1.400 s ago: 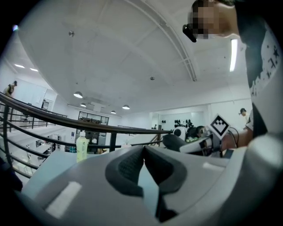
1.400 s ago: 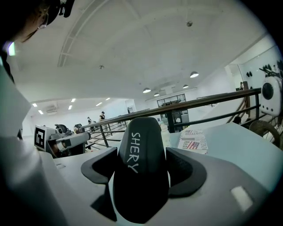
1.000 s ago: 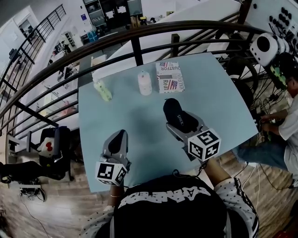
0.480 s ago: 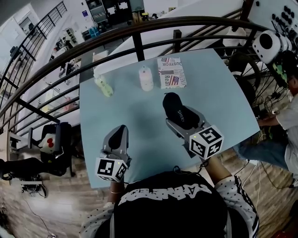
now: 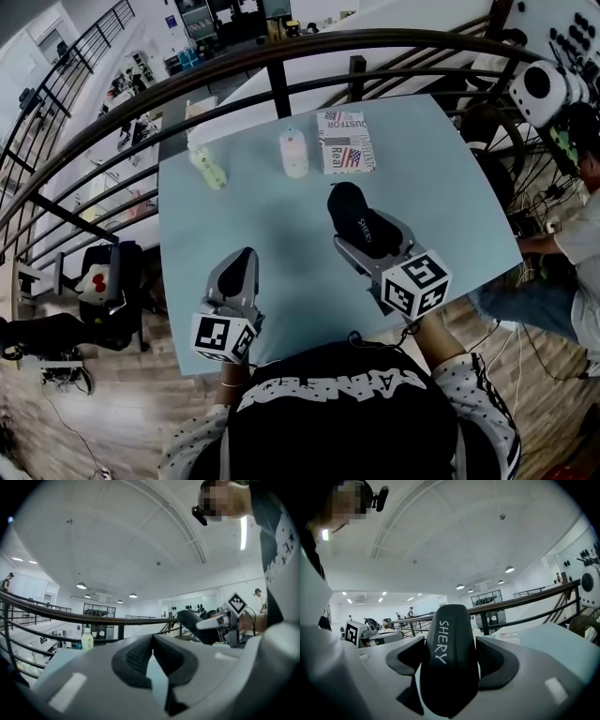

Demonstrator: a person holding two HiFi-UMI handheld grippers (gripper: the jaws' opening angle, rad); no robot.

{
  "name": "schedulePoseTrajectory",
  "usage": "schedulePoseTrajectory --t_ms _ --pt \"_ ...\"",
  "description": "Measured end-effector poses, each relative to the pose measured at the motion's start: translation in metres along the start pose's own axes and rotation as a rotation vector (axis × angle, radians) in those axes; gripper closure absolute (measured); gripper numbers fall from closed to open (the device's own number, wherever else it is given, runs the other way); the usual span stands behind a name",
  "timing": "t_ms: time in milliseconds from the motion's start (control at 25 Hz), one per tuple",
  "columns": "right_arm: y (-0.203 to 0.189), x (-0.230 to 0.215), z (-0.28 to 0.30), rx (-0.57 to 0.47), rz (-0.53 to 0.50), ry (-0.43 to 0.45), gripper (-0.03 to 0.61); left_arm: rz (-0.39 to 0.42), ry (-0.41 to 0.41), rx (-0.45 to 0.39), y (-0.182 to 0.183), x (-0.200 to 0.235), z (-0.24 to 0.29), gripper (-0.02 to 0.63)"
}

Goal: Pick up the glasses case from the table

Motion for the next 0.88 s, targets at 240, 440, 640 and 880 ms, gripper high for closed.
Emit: schedulePoseTrajectory --t_ms 240,440,640,880 --pt "0.0013 0.0004 -0.0011 0.001 -0.005 0.003 0.224 -0.006 0.001 -0.001 0.0006 -0.0010 0.0005 0.614" --pt "0.0009 -0.0022 -0.0033 -0.002 -0.004 -0.001 0.224 -0.001 -0.006 0.004 -0.0005 -0.0034 0.0029 0.614" --pt "-0.0003 -0.0011 -0.0045 -0.001 -0.004 -0.001 0.224 0.003 -0.005 0.001 0.0009 -0.0038 0.0018 0.614" --pt "-0.0005 0.0008 -0.0082 -0.003 -0.008 0.001 0.224 0.005 -0.003 0.001 0.0034 -0.0064 -0.0003 0.614"
Point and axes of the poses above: the fingertips, and each gripper's own axes: z forward along the fingers, x to its left, y out of its top, the point moved 4 cm from there along -z, backward along the fingers, and after that the axes turned 8 degrees about x, right-handed, at the moved point
